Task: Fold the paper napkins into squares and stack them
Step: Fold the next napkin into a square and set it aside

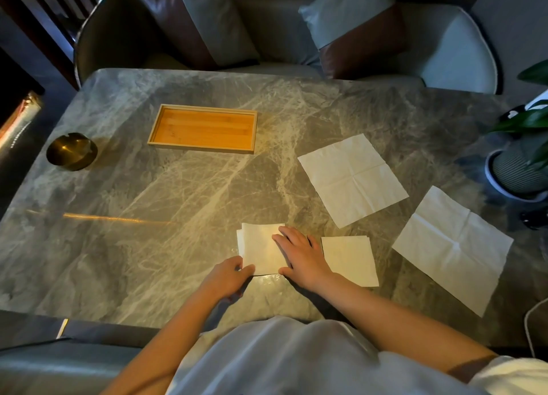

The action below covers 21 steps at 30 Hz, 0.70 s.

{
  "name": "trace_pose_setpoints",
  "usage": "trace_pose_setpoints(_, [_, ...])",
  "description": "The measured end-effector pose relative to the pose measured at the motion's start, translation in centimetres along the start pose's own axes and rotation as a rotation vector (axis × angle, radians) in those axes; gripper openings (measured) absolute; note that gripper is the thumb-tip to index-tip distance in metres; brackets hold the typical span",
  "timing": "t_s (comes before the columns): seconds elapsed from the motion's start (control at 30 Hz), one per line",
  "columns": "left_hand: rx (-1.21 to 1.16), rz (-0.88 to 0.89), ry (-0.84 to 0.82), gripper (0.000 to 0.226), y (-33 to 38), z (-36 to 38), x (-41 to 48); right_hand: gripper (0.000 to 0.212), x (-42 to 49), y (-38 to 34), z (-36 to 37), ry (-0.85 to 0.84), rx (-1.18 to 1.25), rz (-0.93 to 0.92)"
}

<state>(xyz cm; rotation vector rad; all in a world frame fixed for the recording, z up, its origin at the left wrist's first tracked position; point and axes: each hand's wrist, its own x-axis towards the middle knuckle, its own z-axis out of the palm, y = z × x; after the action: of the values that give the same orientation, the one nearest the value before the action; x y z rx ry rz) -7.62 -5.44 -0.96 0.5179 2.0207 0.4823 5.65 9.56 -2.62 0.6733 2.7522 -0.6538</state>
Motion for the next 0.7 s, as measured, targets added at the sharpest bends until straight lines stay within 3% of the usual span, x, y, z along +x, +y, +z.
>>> trace_pose_setpoints(0.23, [-0.412,0.012,0.087,0.028,0.4,0.0,-0.4,0.074,-0.3,0.1,0.3,0.006,0.008,-0.005])
trace_pose_setpoints(0.37, [-0.452,0.010,0.210,0.010,1.0,0.4,0.0,0.076,-0.3,-0.1,0.5,0.013,0.029,0.008])
trace_pose_setpoints(0.53, [-0.517,0.029,0.230,0.011,1.3,0.6,0.6,0.078,-0.7,0.1,0.7,0.007,0.068,-0.002])
trace_pose_setpoints(0.7, [-0.629,0.077,0.264,0.029,1.7,0.6,0.1,0.070,-1.2,-0.6,0.7,0.194,0.403,0.144])
